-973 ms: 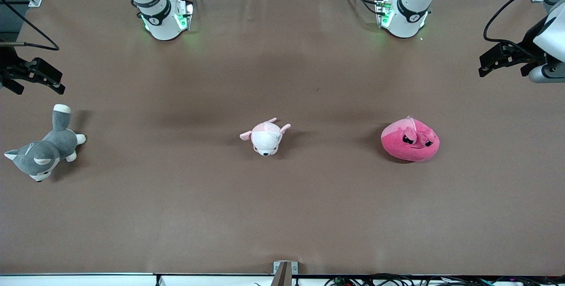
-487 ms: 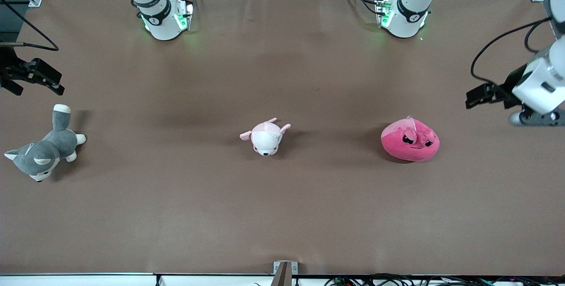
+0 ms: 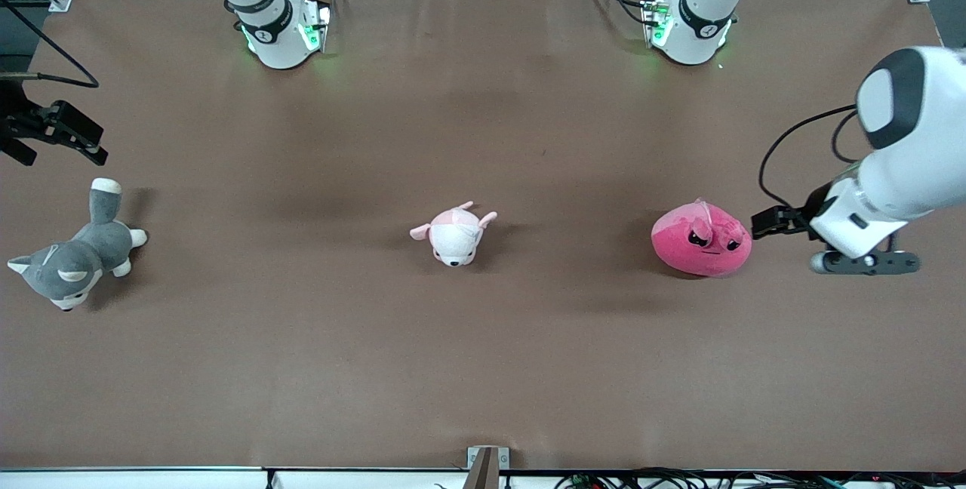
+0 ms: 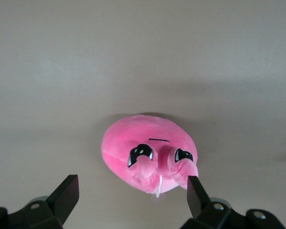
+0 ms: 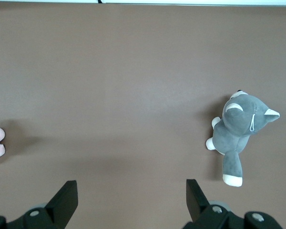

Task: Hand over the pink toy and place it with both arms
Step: 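Reach the left gripper down toward the pink plush toy, then close the left gripper on the pink toy's tentacles and lift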

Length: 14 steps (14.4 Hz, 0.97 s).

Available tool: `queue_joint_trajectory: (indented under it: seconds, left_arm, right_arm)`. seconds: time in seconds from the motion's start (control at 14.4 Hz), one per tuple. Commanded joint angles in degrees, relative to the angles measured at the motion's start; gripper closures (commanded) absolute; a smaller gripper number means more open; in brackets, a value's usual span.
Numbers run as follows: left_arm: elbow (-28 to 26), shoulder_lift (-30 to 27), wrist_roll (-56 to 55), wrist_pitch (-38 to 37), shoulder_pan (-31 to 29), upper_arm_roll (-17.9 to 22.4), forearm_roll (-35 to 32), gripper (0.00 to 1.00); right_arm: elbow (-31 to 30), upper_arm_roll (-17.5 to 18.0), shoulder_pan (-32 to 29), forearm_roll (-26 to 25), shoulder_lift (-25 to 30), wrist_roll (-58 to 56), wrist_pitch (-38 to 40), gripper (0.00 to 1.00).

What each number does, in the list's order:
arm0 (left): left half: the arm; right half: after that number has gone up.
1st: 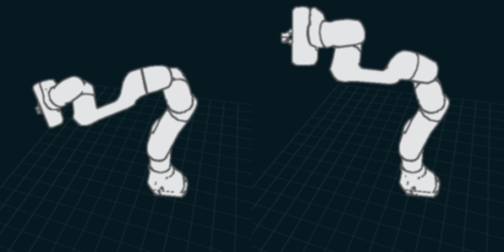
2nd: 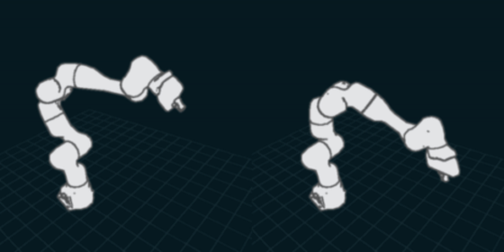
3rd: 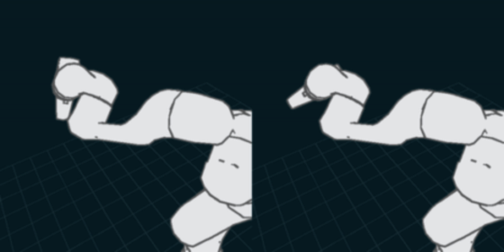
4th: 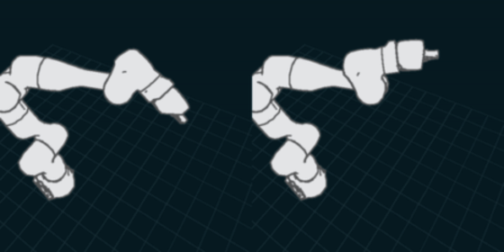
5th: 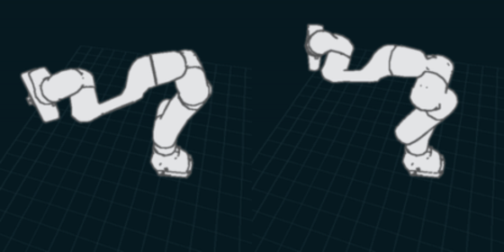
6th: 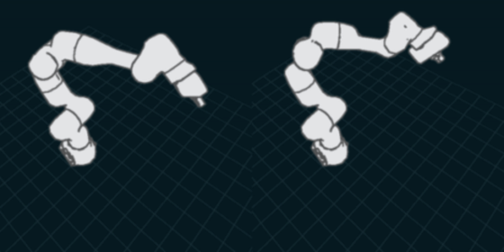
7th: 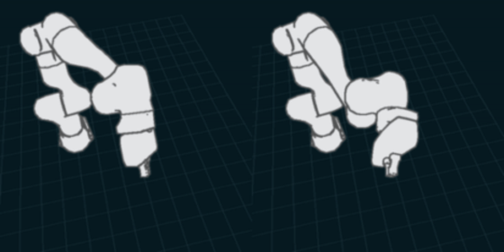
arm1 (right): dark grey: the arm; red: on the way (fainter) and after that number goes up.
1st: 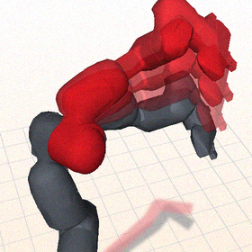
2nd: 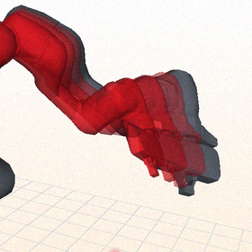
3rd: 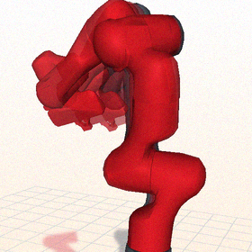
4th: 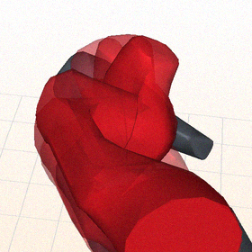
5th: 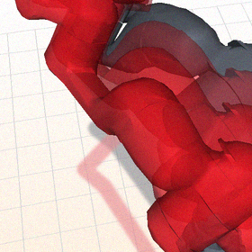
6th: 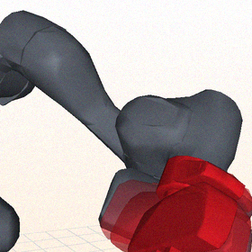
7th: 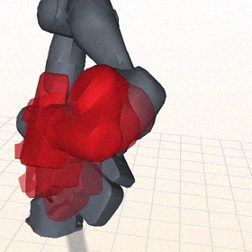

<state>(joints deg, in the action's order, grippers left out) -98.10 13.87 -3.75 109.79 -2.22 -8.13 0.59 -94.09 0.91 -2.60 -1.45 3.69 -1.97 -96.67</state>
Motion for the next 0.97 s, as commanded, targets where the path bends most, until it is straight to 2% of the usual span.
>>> queue_joint_trajectory:
  seconds: [0.0,0.14,0.28,0.49,0.7,0.76,0.9]
  left_arm:
    - [-6.0,-1.7,-0.5,4.4,0.3,-0.4,0.6,0.00]
    - [-8.8,-1.7,-0.4,6.7,0.2,-0.4,0.2,0.02]
    - [-10.5,-1.5,-0.4,8.1,0.2,-0.4,0.2,0.17]
    - [-13.1,-1.0,-0.4,11.7,0.1,-0.4,0.2,0.26]
    - [-13.5,-0.3,-0.4,12.4,0.1,-0.4,0.2,0.39]
    - [-13.5,-0.2,-0.4,12.4,0.0,-0.4,0.2,0.46]
    - [-13.5,0.4,-0.5,12.4,0.1,-0.4,0.2,0.70]
  right_arm:
    - [-1.7,0.0,0.6,-0.4,1.8,-0.3,1.4,0.00]
    - [-3.2,0.0,0.6,-0.4,3.2,-0.3,0.9,0.00]
    - [-4.4,0.0,0.7,-0.4,4.1,-0.3,0.8,0.00]
    - [-7.9,0.0,0.6,-0.4,6.5,-0.3,-0.5,0.00]
    - [-10.9,0.0,0.7,-0.4,8.6,-0.3,-3.1,0.00]
    - [-10.7,0.0,0.7,-0.4,8.5,-0.3,-2.7,0.00]
    - [-9.3,0.0,0.6,-0.4,8.2,-0.3,-2.6,0.00]
